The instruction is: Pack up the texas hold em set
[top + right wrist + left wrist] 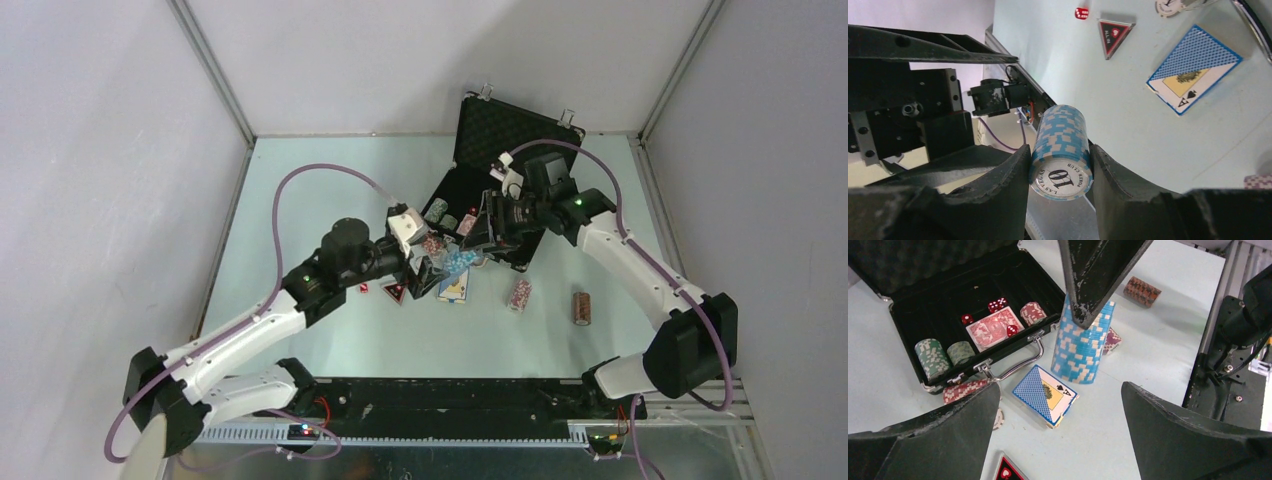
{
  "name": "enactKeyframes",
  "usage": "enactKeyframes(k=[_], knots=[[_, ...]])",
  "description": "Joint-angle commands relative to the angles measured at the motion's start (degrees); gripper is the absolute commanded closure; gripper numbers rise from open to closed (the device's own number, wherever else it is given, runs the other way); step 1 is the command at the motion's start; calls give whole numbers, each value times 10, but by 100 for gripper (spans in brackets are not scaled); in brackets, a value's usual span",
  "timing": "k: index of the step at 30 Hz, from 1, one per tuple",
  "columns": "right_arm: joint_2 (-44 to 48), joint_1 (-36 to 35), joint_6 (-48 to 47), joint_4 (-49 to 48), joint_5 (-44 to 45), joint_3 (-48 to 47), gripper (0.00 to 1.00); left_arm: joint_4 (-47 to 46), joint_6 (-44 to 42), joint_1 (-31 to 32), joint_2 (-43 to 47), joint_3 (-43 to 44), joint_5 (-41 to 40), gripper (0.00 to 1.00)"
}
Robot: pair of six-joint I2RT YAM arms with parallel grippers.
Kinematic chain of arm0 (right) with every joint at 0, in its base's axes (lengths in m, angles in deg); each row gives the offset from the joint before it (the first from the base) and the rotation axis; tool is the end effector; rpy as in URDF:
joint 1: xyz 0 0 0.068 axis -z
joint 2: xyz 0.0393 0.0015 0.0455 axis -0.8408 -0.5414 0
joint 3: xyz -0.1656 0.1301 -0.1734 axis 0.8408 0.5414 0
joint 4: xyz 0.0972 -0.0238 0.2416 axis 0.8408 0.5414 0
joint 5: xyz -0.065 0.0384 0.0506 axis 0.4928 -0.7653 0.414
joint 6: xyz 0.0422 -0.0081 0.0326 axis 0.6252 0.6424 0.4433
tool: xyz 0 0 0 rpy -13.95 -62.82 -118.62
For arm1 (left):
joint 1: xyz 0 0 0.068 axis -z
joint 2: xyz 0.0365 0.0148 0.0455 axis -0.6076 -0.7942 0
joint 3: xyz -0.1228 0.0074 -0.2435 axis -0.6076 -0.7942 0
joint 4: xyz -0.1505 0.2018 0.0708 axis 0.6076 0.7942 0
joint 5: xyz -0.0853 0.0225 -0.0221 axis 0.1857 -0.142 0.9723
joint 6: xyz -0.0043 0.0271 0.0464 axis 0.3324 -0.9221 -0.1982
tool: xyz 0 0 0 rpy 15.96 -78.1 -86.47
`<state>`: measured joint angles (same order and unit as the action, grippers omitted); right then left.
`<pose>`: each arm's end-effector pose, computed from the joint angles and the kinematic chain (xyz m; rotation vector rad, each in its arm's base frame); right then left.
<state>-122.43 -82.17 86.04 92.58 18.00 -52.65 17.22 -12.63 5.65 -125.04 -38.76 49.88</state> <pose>0.2612 0.1482 0.3155 -0.2552 2.5300 1.3240 0.1650 -0.1690 0.3094 0.9275 1.6405 -0.7822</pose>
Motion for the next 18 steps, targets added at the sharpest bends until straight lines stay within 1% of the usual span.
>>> enactKeyframes(k=[1, 10, 12, 18], knots=[[24, -16, 38, -55, -54, -29, 78, 5, -48, 13, -14, 42, 10, 0], [26, -35, 45, -76, -62, -28, 78, 24, -69, 40, -42, 63, 19, 1], [25, -37, 48, -87, -67, -28, 78, 27, -73, 48, -50, 67, 17, 2], [28, -38, 51, -89, -73, -29, 78, 24, -64, 54, -64, 78, 3, 10]])
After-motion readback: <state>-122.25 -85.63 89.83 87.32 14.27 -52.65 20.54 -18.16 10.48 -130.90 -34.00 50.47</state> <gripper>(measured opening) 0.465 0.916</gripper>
